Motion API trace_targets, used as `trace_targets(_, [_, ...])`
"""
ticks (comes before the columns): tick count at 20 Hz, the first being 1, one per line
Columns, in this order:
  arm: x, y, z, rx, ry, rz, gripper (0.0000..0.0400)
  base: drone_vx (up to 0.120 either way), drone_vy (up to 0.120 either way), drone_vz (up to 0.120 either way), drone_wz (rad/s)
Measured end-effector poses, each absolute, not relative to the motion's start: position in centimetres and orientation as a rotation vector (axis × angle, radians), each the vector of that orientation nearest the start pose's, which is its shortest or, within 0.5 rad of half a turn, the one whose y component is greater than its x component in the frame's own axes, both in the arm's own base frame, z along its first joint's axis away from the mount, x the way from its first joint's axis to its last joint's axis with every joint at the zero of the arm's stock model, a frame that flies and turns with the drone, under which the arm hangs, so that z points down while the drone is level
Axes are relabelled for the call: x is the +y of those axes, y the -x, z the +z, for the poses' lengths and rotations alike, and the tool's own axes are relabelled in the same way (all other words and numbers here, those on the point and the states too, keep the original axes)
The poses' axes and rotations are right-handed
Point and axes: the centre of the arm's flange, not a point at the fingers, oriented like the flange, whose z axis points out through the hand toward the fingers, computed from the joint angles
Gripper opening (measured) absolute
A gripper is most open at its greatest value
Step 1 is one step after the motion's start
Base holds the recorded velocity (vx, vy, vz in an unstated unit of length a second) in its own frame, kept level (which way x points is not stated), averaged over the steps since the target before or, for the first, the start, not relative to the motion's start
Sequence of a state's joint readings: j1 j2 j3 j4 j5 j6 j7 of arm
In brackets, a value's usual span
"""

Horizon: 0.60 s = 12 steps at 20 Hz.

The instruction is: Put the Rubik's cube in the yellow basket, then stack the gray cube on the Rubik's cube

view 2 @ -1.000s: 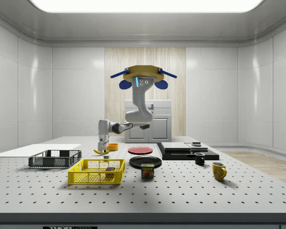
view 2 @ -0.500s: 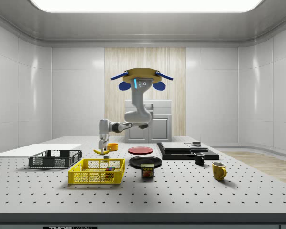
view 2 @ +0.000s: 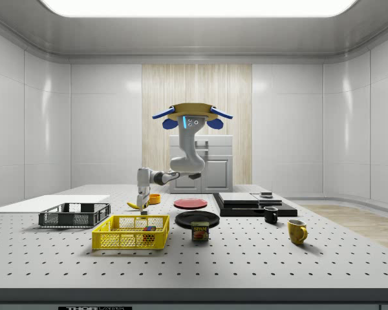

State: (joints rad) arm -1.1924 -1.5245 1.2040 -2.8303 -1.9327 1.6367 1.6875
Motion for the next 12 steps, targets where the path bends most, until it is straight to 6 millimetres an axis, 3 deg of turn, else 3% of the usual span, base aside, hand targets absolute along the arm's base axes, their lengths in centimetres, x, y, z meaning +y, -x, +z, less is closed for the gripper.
trace_targets(9, [0.01, -30.68, 53.87, -0.002, -0.001, 0.786, 0.04, 0.0, -0.12, 0.0, 0.0])
trace_targets(12, [0.01, -30.68, 53.87, -0.002, -0.001, 0.786, 0.04, 0.0, -0.12, -0.053, 0.0])
